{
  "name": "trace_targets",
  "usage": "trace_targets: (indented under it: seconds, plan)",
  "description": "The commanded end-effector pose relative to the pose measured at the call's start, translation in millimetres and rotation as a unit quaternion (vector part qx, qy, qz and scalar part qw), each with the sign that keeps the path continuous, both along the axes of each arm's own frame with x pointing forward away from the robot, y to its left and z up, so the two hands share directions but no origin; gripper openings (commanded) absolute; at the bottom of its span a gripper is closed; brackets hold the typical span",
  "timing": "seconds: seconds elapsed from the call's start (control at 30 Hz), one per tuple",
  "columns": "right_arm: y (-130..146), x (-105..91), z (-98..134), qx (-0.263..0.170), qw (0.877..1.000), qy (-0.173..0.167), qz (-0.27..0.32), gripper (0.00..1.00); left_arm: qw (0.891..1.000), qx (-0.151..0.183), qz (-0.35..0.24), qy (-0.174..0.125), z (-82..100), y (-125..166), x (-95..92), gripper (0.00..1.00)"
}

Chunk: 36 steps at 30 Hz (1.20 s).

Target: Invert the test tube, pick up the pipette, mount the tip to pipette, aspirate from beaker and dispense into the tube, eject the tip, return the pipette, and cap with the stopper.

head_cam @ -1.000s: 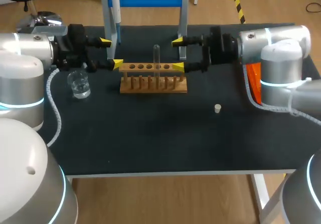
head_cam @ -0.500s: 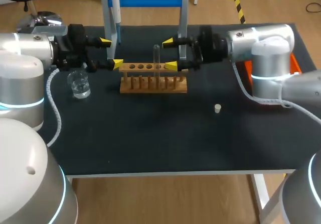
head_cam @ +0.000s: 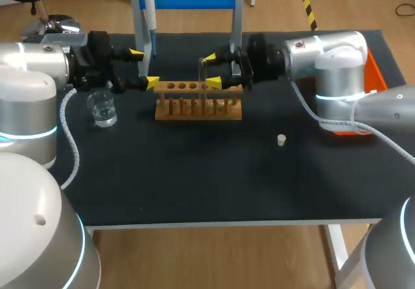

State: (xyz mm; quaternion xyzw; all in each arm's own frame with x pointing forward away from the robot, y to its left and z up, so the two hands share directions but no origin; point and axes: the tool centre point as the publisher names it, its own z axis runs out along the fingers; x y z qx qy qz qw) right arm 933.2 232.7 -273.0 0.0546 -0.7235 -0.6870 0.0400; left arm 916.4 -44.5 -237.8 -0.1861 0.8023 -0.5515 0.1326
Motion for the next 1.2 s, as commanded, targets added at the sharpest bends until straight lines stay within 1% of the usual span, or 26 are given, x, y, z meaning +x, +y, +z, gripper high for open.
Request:
trace_targets:
  seconds: [0.03,0.17,0.2,0.4,0.5,1.03,1.2]
  plan:
    - [2,5.4,-3,0.002,1.000,0.002,0.009,0.66,1.000,0.000,0.001,0.000,-0.2,0,-0.6,1.00]
    - [4,5.6,-3,0.005,1.000,0.005,0.008,0.60,1.000,0.000,0.001,0.000,-0.2,0,-0.6,1.00]
    - [4,5.6,-3,0.005,1.000,0.005,0.008,0.61,1.000,0.000,0.001,0.000,-0.2,0,-0.6,1.00]
    - [8,3.5,-4,0.008,1.000,0.009,0.009,0.54,1.000,0.000,0.001,0.000,-0.2,0,-0.6,1.00]
    - [10,2.3,-4,0.010,1.000,0.011,0.009,0.55,1.000,0.000,0.001,0.000,-0.2,0,-0.6,1.00]
    - [16,5.4,-5,0.012,1.000,0.011,0.003,0.49,1.000,0.000,0.001,0.000,-0.2,0,-0.6,1.00]
    - [17,6.3,-5,0.014,1.000,0.012,0.002,0.49,1.000,0.000,0.001,0.000,-0.2,0,-0.6,1.00]
